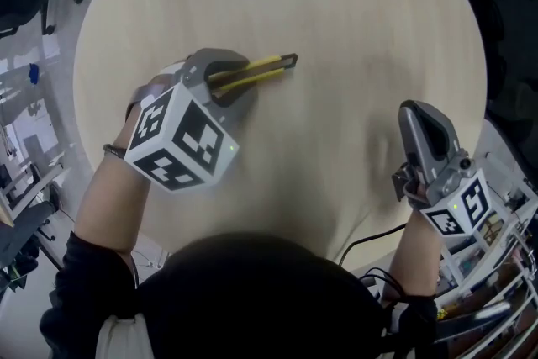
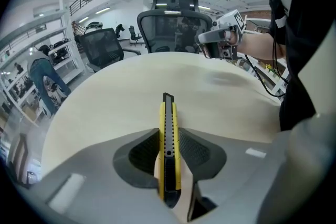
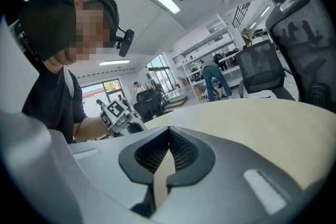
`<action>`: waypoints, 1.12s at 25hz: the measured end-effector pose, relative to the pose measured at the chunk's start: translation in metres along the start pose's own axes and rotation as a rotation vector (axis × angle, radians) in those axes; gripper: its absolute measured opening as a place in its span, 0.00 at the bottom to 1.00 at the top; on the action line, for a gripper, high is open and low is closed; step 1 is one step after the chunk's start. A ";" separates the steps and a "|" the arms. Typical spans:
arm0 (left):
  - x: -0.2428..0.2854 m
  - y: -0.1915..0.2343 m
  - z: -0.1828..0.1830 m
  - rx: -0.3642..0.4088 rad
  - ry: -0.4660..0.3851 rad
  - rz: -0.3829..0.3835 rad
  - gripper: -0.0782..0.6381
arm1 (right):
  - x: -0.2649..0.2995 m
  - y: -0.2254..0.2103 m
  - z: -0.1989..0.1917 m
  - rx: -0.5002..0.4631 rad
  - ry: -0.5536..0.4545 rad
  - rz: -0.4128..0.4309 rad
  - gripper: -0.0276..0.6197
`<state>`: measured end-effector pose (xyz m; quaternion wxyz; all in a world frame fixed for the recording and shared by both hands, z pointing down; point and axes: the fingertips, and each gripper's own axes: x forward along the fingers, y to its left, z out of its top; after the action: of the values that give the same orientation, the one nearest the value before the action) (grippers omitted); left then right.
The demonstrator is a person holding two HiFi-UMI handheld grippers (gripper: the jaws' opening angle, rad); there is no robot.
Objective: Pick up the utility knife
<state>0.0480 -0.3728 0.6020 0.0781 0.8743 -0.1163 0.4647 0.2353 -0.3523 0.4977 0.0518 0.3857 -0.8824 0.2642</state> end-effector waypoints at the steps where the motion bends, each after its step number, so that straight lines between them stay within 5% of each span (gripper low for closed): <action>1: -0.005 0.000 0.003 -0.004 -0.009 0.007 0.27 | -0.003 0.003 0.002 0.000 0.000 -0.003 0.07; 18: -0.173 -0.032 0.072 -0.065 -0.299 0.085 0.27 | -0.078 0.105 0.081 -0.071 -0.070 -0.085 0.07; 28: -0.280 -0.071 0.077 -0.119 -0.460 0.108 0.27 | -0.108 0.192 0.114 -0.129 -0.117 -0.085 0.07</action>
<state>-0.0230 -0.2872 0.3246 0.0760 0.9435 -0.2050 0.2491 0.1873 -0.2315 0.2866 0.0363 0.4332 -0.8821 0.1814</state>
